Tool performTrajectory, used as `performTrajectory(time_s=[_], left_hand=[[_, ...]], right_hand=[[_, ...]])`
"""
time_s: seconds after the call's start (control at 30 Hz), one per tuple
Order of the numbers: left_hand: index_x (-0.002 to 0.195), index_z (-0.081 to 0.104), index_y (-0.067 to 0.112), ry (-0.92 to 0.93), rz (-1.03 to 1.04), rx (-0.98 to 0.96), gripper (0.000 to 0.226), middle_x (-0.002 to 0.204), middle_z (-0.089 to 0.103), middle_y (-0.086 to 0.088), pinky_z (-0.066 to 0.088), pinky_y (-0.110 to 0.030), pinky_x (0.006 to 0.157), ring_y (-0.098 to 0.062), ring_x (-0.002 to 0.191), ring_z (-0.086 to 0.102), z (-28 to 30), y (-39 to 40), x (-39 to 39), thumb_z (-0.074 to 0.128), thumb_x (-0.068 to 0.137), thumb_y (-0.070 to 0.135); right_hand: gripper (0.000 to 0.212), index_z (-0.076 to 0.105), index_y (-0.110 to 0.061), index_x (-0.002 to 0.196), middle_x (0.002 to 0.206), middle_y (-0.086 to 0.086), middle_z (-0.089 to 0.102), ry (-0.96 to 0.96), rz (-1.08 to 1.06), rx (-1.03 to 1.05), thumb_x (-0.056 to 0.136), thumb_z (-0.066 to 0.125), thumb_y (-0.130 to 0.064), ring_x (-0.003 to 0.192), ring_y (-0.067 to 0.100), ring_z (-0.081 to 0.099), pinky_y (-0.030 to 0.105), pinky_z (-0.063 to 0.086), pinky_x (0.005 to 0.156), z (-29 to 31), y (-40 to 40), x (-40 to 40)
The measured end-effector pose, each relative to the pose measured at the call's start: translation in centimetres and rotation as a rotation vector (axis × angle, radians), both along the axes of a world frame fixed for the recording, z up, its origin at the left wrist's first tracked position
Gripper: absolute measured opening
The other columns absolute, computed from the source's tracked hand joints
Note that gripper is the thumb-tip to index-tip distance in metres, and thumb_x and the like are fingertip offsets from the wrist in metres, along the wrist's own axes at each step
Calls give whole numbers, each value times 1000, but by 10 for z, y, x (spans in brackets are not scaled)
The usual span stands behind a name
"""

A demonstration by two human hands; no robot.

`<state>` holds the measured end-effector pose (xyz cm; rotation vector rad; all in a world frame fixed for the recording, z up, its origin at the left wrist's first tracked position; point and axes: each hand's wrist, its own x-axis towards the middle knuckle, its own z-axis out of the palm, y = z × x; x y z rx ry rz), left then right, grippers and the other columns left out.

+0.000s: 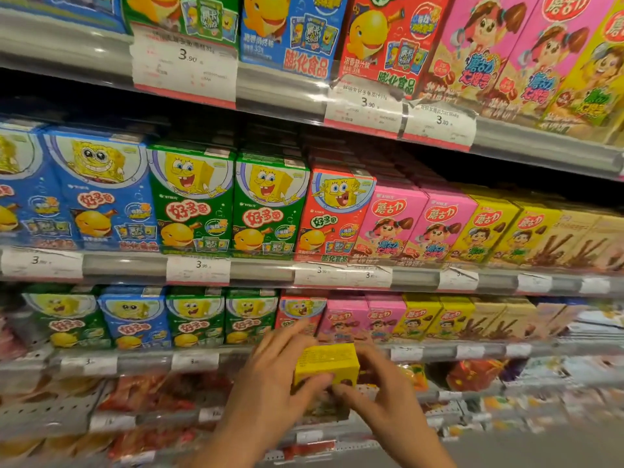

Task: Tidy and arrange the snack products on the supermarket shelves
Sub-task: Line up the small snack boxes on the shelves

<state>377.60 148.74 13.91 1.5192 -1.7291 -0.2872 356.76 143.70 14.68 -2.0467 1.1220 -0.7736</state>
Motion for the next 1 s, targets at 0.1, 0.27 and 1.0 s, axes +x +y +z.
performTrajectory(time_s=[0.1, 0.27, 1.0], left_hand=[[138, 35, 54, 46, -25, 95, 56, 135, 40, 38, 46, -26, 99, 8, 121, 45, -1, 2, -5, 27, 89, 79], [145, 44, 32, -465, 55, 74, 54, 127, 62, 8, 54, -38, 90, -19, 110, 65, 3, -29, -22, 47, 91, 26], [117, 72, 16, -1058, 327, 325, 75, 90, 72, -12, 57, -50, 61, -34, 71, 69, 14, -94, -57, 92, 47, 34]], right_hand=[[43, 59, -44, 119, 111, -25, 66, 132, -59, -28, 82, 79, -39, 102, 2, 64, 24, 53, 84, -14, 3, -22], [45, 59, -50, 114, 107, -34, 65, 192, -117, 7, 77, 83, -38, 101, -7, 60, 12, 45, 78, -23, -7, -70], [45, 53, -55, 115, 106, -39, 59, 43, -3, 17, 80, 80, -46, 98, -6, 60, 16, 47, 76, -18, -104, -154]])
